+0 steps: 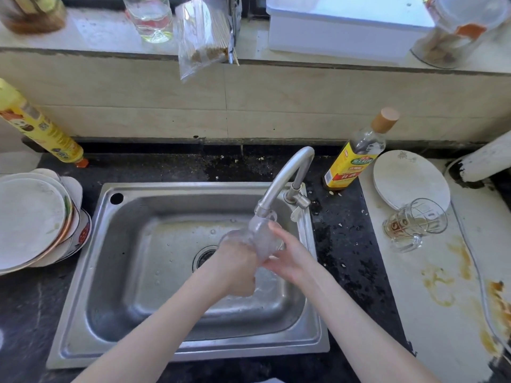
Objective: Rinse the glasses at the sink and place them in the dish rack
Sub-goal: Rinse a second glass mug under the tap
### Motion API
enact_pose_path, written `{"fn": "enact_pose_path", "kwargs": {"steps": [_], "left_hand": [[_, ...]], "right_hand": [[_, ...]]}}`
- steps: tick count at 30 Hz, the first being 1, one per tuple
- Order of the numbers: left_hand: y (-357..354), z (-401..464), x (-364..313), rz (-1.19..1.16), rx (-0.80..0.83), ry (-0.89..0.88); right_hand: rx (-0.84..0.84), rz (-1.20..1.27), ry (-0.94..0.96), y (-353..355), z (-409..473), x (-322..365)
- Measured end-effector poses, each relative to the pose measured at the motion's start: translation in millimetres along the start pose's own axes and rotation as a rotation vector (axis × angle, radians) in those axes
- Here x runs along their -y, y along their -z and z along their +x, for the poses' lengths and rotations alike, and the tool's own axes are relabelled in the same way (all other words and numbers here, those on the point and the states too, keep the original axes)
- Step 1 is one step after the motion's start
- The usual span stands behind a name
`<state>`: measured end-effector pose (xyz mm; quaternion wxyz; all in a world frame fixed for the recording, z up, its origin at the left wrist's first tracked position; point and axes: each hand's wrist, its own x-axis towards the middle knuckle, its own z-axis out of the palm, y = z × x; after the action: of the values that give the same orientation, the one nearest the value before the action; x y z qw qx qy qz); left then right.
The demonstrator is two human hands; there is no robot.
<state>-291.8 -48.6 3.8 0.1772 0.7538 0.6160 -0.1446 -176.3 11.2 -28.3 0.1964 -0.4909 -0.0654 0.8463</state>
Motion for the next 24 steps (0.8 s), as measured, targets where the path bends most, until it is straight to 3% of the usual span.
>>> {"fn": "enact_pose_path", "kwargs": {"steps": [2, 4, 5, 7, 9, 11, 13, 15, 17, 18, 21, 22, 24], "left_hand": [[-2, 7, -2, -0.018, 0.197, 0.020], [-12, 5, 3, -0.157, 0.219, -0.028], [-18, 0, 8, -0.368, 0.154, -0.065], [-21, -9, 17, -1.035, 0.068, -0.077], [-18, -15, 23, -1.525, 0.083, -0.059], [-21, -14, 26, -1.773, 0.058, -0.015], [-19, -14, 27, -1.877, 0.038, 0.048], [-18, -13, 28, -1.910, 0.044, 0.052], [-10, -13, 30, -1.784, 0.079, -0.019], [-5, -14, 28, -1.598, 0.121, -0.080], [-10, -12, 29, -0.721, 0.189, -0.127], [-16, -13, 30, -0.600, 0.146, -0.115], [-28, -17, 31, -0.751, 0.025, -0.107]], "right_hand": [[-0.014, -0.140, 0.065, 1, 0, 3], [-0.045, -0.246, 0.113, 3, 1, 6], [-0.045, -0.275, 0.109, 5, 1, 8], [-0.020, -0.278, 0.061, 11, 1, 9], [0.057, -0.283, 0.031, 19, 3, 7], [0.177, -0.315, 0.052, 24, 7, 2], [0.227, -0.343, 0.064, 20, 11, -2], [0.194, -0.395, 0.071, 19, 15, -3], [0.129, -0.445, 0.029, 16, 17, -2], [0.073, -0.438, -0.028, 15, 17, 2], [-0.079, -0.384, -0.185, 11, 15, 11], [-0.094, -0.429, -0.177, 9, 16, 14], [-0.088, -0.515, -0.114, 5, 16, 19]]}}
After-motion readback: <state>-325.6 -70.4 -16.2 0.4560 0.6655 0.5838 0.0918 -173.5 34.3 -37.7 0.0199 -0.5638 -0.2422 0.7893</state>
